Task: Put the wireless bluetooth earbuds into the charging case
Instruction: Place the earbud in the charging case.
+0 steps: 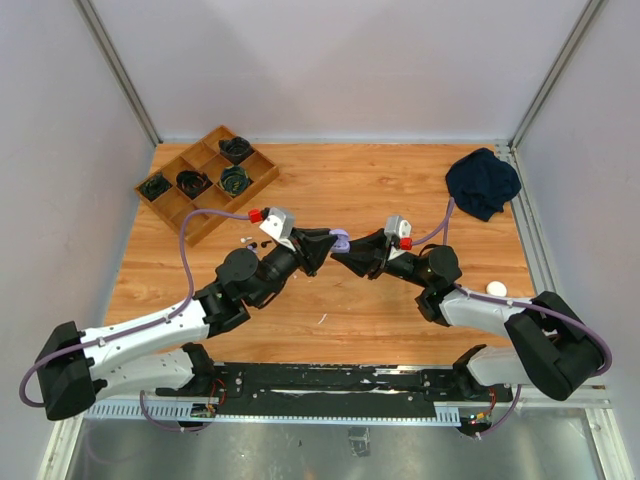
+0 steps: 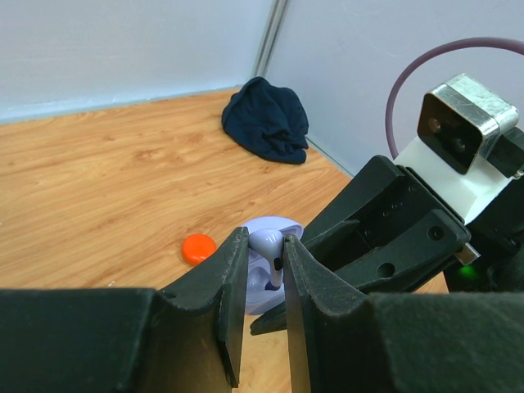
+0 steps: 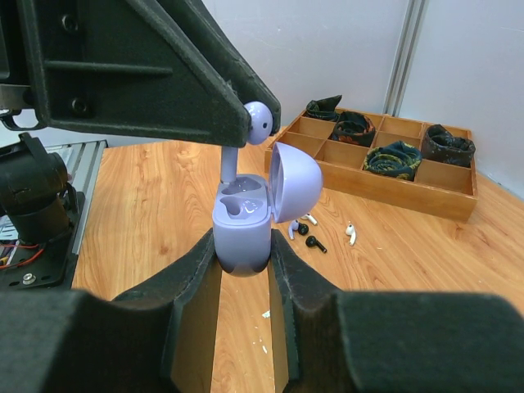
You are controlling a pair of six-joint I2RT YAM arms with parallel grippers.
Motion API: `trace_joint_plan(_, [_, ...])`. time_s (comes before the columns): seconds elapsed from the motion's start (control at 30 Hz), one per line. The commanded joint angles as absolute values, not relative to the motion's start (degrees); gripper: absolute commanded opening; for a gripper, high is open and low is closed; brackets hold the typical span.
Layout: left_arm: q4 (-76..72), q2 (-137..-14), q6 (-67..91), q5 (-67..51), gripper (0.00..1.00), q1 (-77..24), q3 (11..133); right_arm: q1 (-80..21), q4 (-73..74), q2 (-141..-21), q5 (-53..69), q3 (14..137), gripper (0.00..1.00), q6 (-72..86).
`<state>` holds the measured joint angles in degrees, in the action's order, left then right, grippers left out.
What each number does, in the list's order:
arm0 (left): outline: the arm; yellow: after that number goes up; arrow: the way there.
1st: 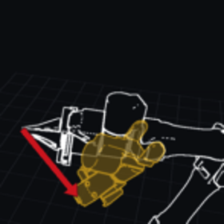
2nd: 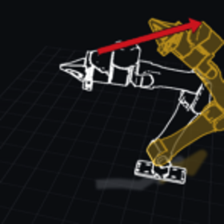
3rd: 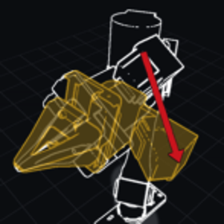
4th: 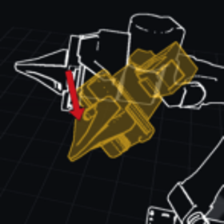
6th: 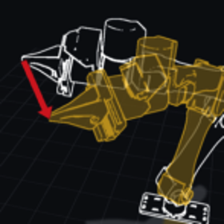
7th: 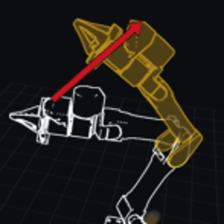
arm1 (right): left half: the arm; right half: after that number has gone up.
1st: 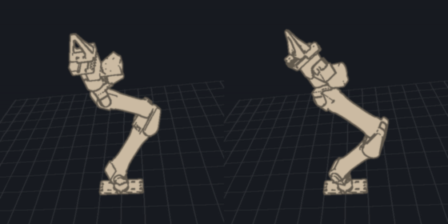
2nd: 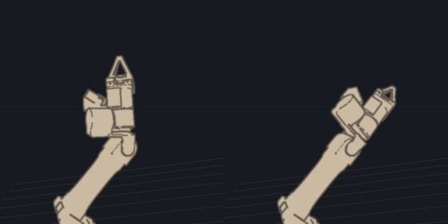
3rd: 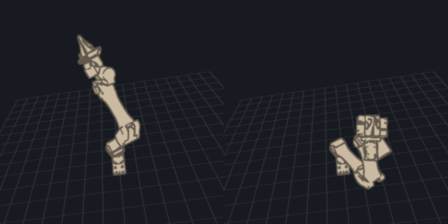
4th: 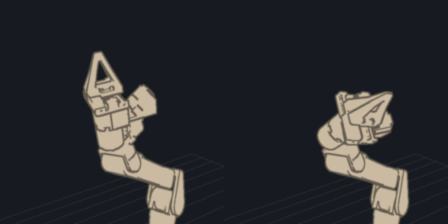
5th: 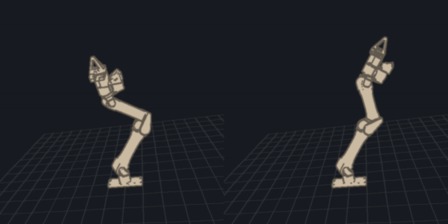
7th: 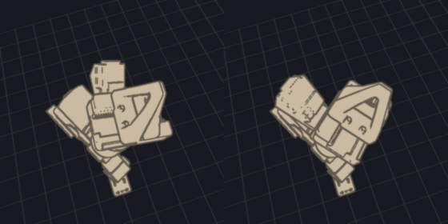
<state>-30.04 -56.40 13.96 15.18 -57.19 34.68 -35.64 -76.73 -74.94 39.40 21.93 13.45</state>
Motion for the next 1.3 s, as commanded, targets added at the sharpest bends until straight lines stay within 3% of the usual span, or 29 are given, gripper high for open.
trace_joint_plan(0.0, [-33.2,-57.4,12.5,15.9,0.27,-57.8,33.9,-34.5,-79.1,-74.4,39.1,23.4,0.16,13.7])
trace_joint_plan(0.87, [-32.9,-57.6,12.9,16.5,0.3,-58.2,30.9,-34.5,-79.1,-73.0,38.9,22.9,0.16,13.4])
trace_joint_plan(1.27, [-29.7,-56.3,15.3,17.1,0.55,-58.2,33.2,-34.4,-79.1,-73.3,38.8,22.4,0.16,13.2])
